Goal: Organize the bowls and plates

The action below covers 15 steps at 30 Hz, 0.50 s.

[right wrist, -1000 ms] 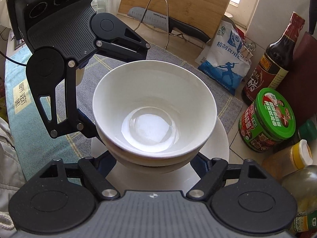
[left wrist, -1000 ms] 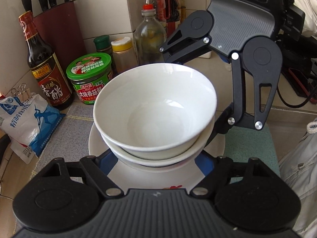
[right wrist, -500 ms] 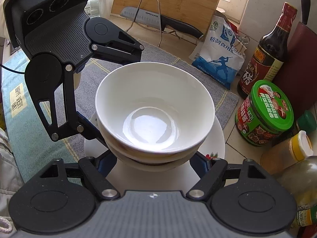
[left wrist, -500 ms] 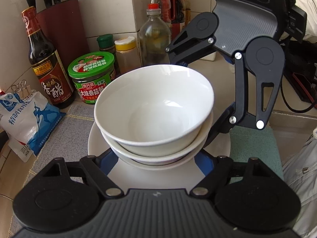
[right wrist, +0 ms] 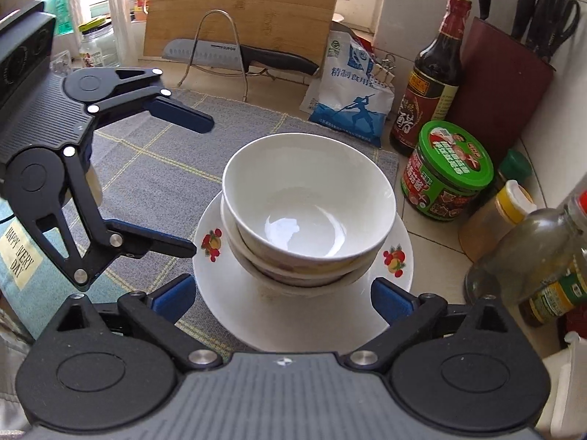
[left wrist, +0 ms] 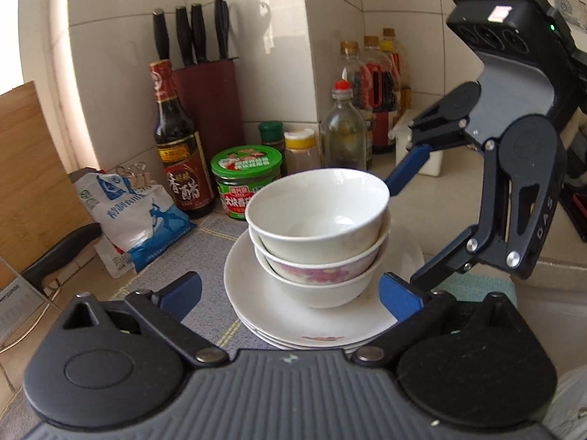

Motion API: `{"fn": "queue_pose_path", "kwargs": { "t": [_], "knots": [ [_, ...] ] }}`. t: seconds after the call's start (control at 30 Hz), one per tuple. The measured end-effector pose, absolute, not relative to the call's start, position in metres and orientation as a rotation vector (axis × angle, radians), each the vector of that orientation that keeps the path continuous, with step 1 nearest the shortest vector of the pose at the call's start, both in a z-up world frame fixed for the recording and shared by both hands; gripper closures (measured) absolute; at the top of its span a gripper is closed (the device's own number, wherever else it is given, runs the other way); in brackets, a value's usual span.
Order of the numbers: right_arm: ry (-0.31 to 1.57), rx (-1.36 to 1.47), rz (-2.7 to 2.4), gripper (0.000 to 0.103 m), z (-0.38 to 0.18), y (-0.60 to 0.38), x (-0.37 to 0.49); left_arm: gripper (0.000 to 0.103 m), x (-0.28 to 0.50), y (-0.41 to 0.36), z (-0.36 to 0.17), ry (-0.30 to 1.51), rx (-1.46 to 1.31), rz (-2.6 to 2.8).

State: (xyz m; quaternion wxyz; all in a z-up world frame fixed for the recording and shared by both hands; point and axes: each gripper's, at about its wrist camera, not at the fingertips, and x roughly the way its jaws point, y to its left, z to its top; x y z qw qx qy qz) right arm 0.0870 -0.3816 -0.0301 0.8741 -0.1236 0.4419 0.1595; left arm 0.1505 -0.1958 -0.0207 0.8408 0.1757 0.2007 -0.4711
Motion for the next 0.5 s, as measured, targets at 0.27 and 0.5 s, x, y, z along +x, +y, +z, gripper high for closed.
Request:
{"fn": "queue_pose_path", "kwargs": {
  "t": [0.27,0.5],
  "knots": [
    [0.891,-0.035,-0.151,0.000,-0.002,-0.353,0.038,0.001,0.126,-0.169,0.017,0.505,0.262,-0.763],
    [0.811,0.068,-0.328,0.000,0.014,-0.335,0.002,0.001,0.108,-0.151,0.047,0.564,0.252,-0.649]
  ]
}}
